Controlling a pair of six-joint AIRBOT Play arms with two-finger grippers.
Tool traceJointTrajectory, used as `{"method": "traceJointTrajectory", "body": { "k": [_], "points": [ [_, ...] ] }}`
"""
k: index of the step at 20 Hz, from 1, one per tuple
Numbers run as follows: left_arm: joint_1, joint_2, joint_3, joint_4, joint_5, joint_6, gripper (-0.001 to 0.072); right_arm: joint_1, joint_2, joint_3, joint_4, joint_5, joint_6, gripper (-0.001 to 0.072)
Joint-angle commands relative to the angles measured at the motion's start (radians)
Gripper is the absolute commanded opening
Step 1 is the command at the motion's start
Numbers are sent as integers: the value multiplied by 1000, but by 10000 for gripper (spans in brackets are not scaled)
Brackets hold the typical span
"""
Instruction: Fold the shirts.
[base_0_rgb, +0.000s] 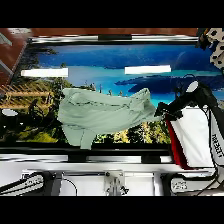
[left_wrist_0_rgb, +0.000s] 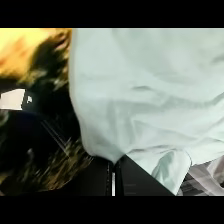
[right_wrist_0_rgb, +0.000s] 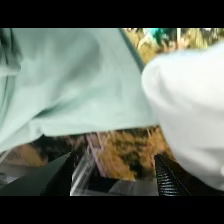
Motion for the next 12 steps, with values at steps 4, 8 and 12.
{"method": "traceJointTrajectory", "body": {
  "k": [4,8,12],
  "points": [
    [0,16,1,-1,-21,1,30,0,-17,0,-18,-138,19,633],
    [0,17,1,-17,-22,1,31,13,-52,0,-16,-96,8,633],
    [0,19,1,-19,-23,1,31,74,-68,0,-23,-106,0,565]
  ]
}}
